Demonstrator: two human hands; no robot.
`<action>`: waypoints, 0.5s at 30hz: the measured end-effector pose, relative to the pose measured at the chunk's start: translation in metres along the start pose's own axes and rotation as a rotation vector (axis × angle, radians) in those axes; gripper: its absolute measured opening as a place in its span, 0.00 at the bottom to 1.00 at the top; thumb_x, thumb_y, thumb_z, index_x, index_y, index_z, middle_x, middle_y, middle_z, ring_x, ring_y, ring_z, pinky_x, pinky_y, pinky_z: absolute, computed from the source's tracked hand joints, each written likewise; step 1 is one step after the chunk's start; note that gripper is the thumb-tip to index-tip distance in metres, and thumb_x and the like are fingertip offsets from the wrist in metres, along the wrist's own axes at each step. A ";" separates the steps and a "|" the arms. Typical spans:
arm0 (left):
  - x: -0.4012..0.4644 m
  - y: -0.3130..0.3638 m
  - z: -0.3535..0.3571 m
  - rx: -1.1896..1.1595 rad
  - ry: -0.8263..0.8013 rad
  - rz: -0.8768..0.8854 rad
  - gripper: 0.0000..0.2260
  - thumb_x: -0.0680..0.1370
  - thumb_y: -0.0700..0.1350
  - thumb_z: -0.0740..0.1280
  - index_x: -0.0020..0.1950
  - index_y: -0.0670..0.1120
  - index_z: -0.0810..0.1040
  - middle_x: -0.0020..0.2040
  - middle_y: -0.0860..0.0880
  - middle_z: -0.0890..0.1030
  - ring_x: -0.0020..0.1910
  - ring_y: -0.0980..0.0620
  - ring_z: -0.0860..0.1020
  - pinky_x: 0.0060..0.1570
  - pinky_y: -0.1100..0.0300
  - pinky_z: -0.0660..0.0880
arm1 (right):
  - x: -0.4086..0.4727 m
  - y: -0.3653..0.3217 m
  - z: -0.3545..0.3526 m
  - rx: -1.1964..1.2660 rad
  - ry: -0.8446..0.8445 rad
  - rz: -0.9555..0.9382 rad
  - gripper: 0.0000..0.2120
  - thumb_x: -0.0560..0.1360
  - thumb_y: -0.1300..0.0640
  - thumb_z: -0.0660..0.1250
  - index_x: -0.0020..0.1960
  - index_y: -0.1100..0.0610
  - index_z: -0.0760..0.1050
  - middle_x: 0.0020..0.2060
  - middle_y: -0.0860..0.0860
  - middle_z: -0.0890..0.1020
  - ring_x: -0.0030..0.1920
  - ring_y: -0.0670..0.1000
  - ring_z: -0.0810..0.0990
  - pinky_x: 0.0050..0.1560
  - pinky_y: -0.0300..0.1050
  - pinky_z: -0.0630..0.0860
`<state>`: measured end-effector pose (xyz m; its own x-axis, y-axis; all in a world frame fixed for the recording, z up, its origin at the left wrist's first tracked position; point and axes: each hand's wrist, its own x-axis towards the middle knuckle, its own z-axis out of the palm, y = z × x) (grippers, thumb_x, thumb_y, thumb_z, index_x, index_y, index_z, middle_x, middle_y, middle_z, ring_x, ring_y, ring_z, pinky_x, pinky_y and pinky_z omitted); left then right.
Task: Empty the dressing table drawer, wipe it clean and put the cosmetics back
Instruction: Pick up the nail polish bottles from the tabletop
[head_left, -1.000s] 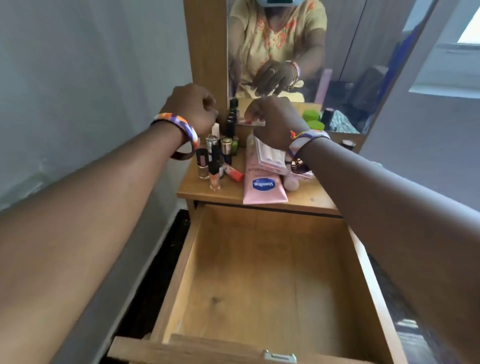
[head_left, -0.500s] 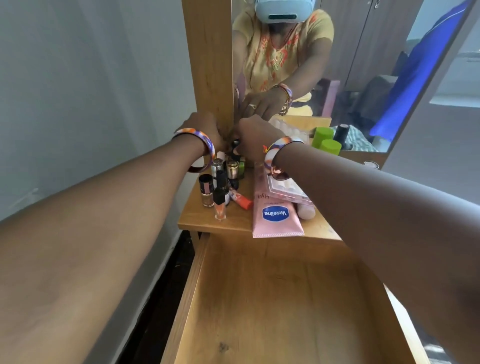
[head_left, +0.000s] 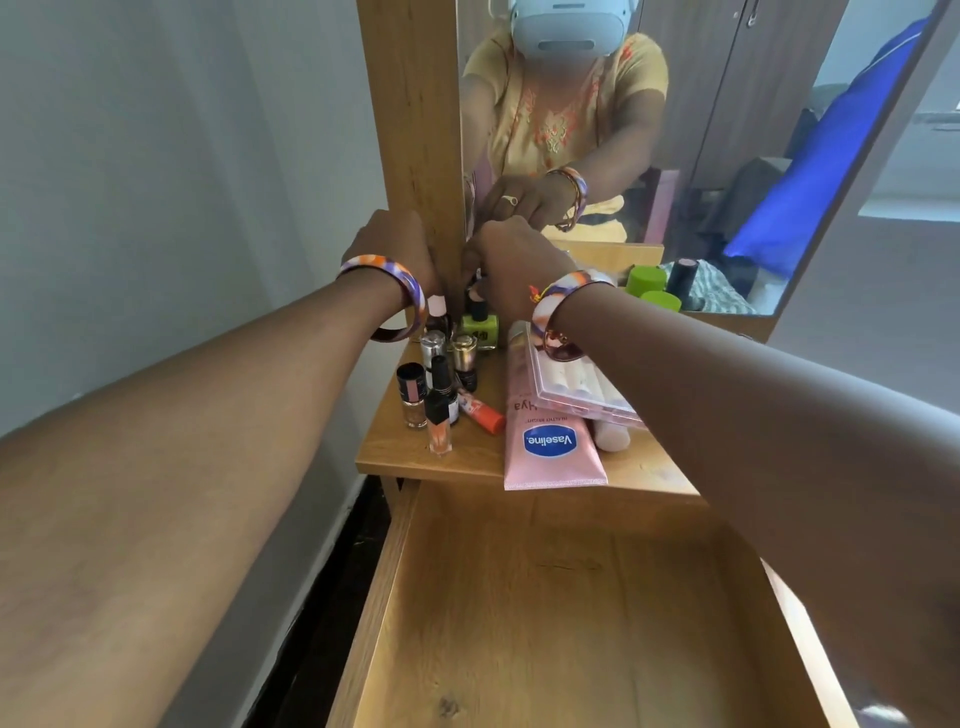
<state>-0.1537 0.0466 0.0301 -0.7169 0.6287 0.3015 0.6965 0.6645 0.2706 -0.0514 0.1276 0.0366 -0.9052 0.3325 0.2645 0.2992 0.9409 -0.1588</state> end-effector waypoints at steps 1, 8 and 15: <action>-0.002 0.002 -0.006 -0.009 0.012 0.005 0.11 0.75 0.44 0.68 0.51 0.36 0.80 0.48 0.38 0.81 0.43 0.42 0.78 0.41 0.57 0.71 | 0.000 0.000 -0.003 0.005 0.011 0.004 0.14 0.74 0.65 0.64 0.59 0.61 0.76 0.55 0.60 0.78 0.52 0.59 0.79 0.45 0.42 0.72; -0.024 0.017 -0.043 -0.091 0.152 0.014 0.13 0.74 0.45 0.70 0.54 0.38 0.81 0.51 0.40 0.82 0.50 0.41 0.80 0.46 0.57 0.74 | -0.013 -0.008 -0.035 0.024 0.114 0.021 0.13 0.73 0.67 0.65 0.56 0.61 0.79 0.50 0.58 0.81 0.48 0.57 0.80 0.43 0.40 0.73; -0.065 0.034 -0.079 -0.200 0.272 0.044 0.09 0.75 0.43 0.68 0.51 0.40 0.83 0.49 0.41 0.83 0.48 0.43 0.81 0.44 0.60 0.72 | -0.054 -0.022 -0.072 0.110 0.127 0.011 0.11 0.72 0.64 0.68 0.53 0.58 0.82 0.33 0.44 0.72 0.37 0.46 0.72 0.28 0.26 0.61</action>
<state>-0.0809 -0.0033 0.0923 -0.6705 0.5064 0.5422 0.7381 0.5297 0.4179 0.0129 0.0940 0.0945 -0.8546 0.3551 0.3789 0.2681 0.9266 -0.2636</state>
